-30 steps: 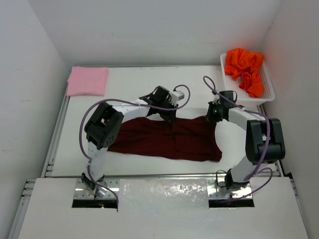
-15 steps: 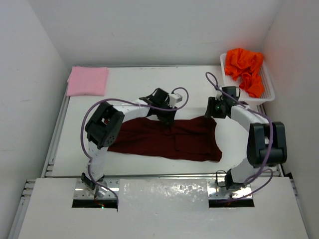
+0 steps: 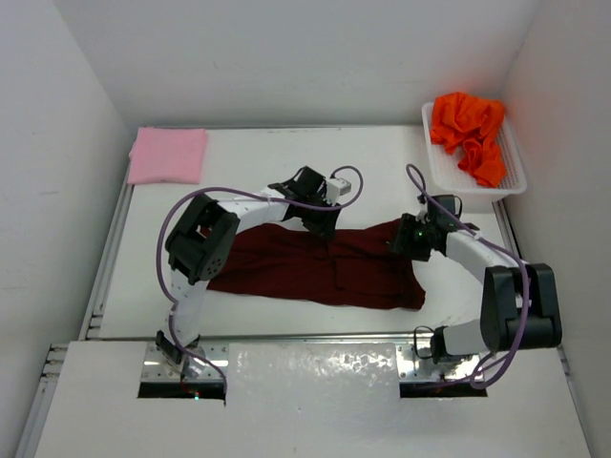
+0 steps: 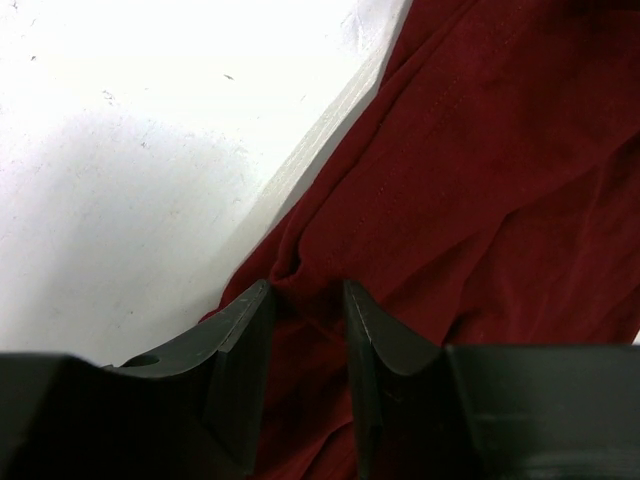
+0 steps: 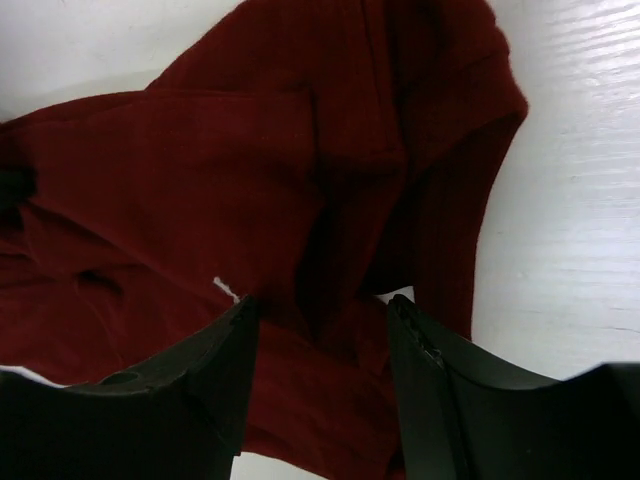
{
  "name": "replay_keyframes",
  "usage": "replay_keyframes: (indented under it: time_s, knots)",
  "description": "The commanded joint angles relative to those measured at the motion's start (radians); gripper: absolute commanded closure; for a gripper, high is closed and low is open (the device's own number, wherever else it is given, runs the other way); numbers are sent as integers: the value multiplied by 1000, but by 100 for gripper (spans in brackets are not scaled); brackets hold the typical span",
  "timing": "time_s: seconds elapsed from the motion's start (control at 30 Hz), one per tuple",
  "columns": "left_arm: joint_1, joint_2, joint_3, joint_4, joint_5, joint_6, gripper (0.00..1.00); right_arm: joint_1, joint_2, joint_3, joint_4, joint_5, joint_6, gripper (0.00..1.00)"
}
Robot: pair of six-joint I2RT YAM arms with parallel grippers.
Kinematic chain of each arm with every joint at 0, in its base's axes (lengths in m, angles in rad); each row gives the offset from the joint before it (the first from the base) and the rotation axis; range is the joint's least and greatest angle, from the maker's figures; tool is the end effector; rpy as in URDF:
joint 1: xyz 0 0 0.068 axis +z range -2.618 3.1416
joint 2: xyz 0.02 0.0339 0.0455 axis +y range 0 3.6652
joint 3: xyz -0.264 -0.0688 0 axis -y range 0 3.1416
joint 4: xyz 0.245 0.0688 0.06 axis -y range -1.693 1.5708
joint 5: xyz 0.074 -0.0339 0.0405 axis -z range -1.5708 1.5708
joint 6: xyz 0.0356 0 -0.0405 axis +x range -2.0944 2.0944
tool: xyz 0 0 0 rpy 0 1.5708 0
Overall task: Fold and stack the t-shirts
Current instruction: Fold the other side of the tshirt into a rectangle
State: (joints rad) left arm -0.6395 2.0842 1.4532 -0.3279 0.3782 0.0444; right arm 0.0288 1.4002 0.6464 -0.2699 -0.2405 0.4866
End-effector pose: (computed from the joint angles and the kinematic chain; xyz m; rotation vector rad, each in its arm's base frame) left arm 0.3487 -0.2758 0.1597 1.0106 2.3749 -0.7100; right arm 0.2510 0.0157 0.1570 0.5099 2.5815 0.4953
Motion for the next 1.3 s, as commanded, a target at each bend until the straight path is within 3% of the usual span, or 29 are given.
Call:
replay_keyframes:
  time_s: [0.0,0.17,0.23,0.4,0.63,0.97,1.03,1.1,1.17,1.2,1.23,1.27]
  knots:
    - [3,-1,22,13,10,11,68,8,-4,32,40,-45,46,48]
    - [0,-3,19,12,8,14,68,6,46,13,61,-62,61,56]
    - [1,-3,15,13,5,14,68,8,65,13,69,-72,75,73]
    - [0,-1,15,13,1,15,68,6,73,30,23,-82,78,100]
    - [0,-3,18,12,-5,25,68,8,-75,46,-132,-19,29,100]
    - [0,-10,19,-2,-21,48,68,-15,-6,-2,-121,-3,17,100]
    - [0,-18,29,-13,-25,57,63,-26,14,2,-130,10,-5,83]
    - [0,-26,50,-34,-25,74,55,-24,29,18,-155,10,-22,74]
    - [1,-45,70,-62,-22,97,31,-26,11,44,-182,26,-52,63]
    - [1,-50,99,-75,-21,106,27,-26,-1,56,-192,41,-75,60]
    - [1,-59,117,-89,-18,113,12,-26,-13,70,-198,47,-88,58]
    - [1,-62,139,-127,-9,132,5,-26,-35,102,-218,50,-101,57]
